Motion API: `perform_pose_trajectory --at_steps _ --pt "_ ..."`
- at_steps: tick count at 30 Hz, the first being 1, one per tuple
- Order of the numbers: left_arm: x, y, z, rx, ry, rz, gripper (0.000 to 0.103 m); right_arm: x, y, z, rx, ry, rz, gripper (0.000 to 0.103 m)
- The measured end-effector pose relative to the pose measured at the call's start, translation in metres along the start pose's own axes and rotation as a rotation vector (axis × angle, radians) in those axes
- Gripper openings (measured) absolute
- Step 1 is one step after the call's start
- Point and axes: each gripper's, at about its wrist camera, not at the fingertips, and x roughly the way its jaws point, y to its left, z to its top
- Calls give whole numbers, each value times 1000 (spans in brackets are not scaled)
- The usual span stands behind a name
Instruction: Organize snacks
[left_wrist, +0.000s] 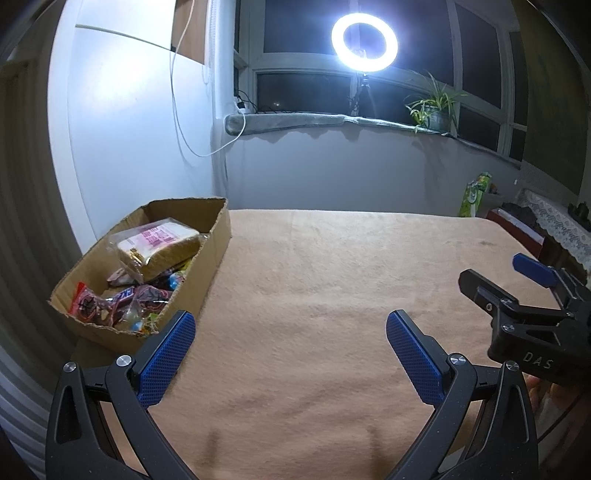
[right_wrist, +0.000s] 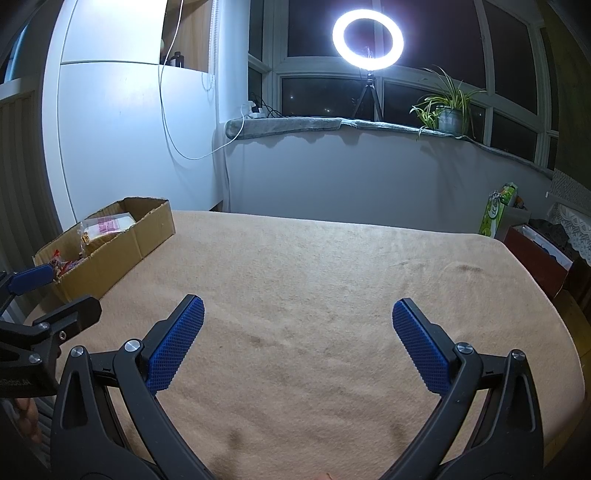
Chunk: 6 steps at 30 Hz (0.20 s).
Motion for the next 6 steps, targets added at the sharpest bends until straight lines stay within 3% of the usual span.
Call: perform_pose_trajectory --at_steps 6 --pt "-3 0 0 9 -14 41 103 0 -1 0 0 -1 0 103"
